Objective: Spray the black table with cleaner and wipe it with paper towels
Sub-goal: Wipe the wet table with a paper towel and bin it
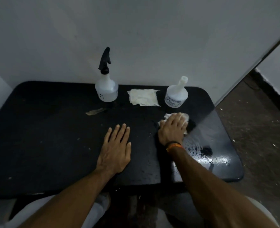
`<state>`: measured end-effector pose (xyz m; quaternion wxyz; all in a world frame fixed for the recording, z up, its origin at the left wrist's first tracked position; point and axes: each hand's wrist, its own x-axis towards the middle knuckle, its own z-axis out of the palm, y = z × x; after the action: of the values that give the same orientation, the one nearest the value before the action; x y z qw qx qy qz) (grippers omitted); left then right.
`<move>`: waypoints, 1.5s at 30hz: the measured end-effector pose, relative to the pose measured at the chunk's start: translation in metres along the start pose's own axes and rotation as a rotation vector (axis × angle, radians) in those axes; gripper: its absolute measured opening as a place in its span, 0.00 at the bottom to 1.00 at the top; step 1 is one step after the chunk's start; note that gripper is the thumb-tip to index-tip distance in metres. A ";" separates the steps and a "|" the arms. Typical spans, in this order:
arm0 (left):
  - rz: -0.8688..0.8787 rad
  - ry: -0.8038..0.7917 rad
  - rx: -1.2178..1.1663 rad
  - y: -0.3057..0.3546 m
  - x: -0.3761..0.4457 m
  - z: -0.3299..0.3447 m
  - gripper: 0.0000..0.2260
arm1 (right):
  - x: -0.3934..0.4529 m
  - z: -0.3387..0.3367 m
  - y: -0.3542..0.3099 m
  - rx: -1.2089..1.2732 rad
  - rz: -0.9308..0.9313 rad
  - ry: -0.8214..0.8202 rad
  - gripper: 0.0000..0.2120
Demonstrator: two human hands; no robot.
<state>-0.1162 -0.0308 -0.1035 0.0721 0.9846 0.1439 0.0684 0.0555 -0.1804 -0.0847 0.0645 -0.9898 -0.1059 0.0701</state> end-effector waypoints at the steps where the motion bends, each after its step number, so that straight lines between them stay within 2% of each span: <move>1: -0.001 0.001 0.001 0.001 0.000 0.000 0.27 | -0.006 0.004 -0.009 -0.008 -0.081 0.004 0.32; 4: -0.001 -0.002 0.013 0.000 0.000 0.000 0.27 | -0.047 0.019 -0.020 -0.014 -0.297 -0.012 0.31; 6: -0.004 0.001 0.012 0.000 0.000 0.000 0.27 | -0.069 0.025 -0.008 0.010 -0.326 -0.006 0.30; 11: -0.008 0.001 0.001 -0.002 -0.001 0.000 0.26 | -0.035 0.004 0.024 0.014 -0.017 0.030 0.31; 13: -0.014 -0.003 -0.002 -0.002 0.000 0.000 0.26 | -0.008 -0.004 0.012 0.031 0.031 0.005 0.31; 15: -0.016 -0.006 -0.012 -0.001 0.000 0.000 0.27 | 0.008 -0.004 -0.012 0.040 0.005 -0.008 0.32; 20: -0.012 -0.006 -0.020 0.000 0.000 0.000 0.28 | -0.004 0.011 -0.072 -0.043 -0.367 -0.016 0.31; 23: -0.007 -0.021 -0.013 0.001 0.000 -0.002 0.29 | -0.034 0.017 -0.070 -0.065 -0.627 -0.042 0.29; 25: -0.019 -0.023 -0.010 0.002 0.000 -0.002 0.29 | -0.055 0.017 -0.052 -0.071 -0.700 -0.050 0.29; 27: -0.021 -0.022 -0.009 0.002 0.000 -0.003 0.30 | -0.076 0.018 -0.028 -0.036 -0.641 -0.018 0.28; 32: -0.018 -0.021 -0.016 0.001 -0.001 -0.004 0.28 | -0.075 0.010 0.039 0.001 -0.090 0.033 0.30; 35: -0.013 -0.025 -0.011 0.001 -0.001 -0.004 0.27 | -0.043 -0.003 0.043 0.042 0.090 -0.024 0.32; 39: -0.010 -0.035 0.004 0.003 0.001 -0.005 0.28 | -0.042 0.000 -0.004 -0.007 -0.088 -0.048 0.31; 42: -0.012 -0.026 0.010 0.003 -0.001 -0.005 0.28 | -0.102 0.021 -0.030 0.050 -0.202 0.000 0.30; 45: -0.015 -0.024 0.005 0.003 -0.002 -0.006 0.27 | -0.170 0.035 -0.018 0.121 -0.230 0.041 0.29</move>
<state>-0.1183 -0.0335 -0.0974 0.0720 0.9844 0.1504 0.0556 -0.1180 -0.1958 -0.0950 0.1340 -0.9667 -0.2129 0.0480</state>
